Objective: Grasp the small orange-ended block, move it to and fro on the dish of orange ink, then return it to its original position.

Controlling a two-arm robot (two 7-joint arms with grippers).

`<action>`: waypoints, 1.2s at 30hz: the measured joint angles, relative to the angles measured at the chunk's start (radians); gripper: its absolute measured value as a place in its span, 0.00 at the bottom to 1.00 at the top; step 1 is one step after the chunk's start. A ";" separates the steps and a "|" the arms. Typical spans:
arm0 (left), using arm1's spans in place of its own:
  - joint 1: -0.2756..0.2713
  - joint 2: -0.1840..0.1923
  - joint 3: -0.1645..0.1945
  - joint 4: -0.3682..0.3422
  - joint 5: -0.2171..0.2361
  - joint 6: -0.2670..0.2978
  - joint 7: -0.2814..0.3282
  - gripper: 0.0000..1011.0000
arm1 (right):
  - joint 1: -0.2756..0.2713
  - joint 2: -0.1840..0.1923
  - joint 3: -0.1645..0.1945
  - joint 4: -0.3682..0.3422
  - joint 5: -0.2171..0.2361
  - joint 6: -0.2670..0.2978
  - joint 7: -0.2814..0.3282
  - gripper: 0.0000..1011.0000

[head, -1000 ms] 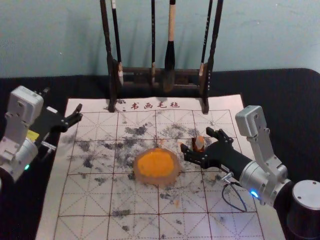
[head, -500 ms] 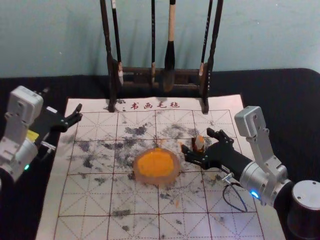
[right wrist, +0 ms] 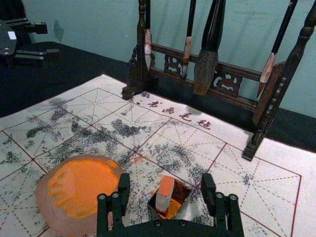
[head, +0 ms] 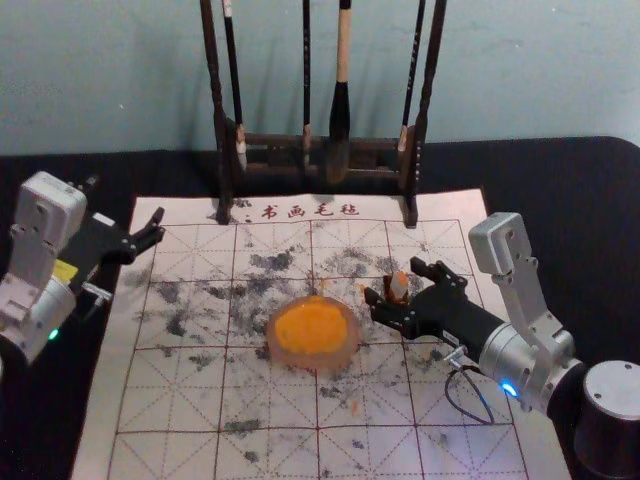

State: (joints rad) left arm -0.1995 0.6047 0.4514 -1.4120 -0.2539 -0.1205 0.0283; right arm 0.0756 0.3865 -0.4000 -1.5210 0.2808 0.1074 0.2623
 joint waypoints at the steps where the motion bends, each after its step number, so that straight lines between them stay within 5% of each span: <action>1: 0.000 0.000 0.000 0.000 0.000 0.000 0.000 0.99 | 0.000 0.000 0.000 0.000 0.000 0.000 0.000 0.89; 26: 0.000 0.000 0.000 0.000 0.000 0.000 0.000 0.99 | 0.001 0.001 -0.001 0.000 0.004 -0.001 -0.002 0.13; 36: 0.000 0.000 0.000 0.000 0.000 0.000 0.000 0.99 | 0.001 0.001 -0.001 0.000 0.004 -0.001 -0.002 0.11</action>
State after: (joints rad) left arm -0.1995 0.6047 0.4514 -1.4120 -0.2539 -0.1205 0.0283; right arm 0.0769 0.3875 -0.4014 -1.5209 0.2848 0.1063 0.2605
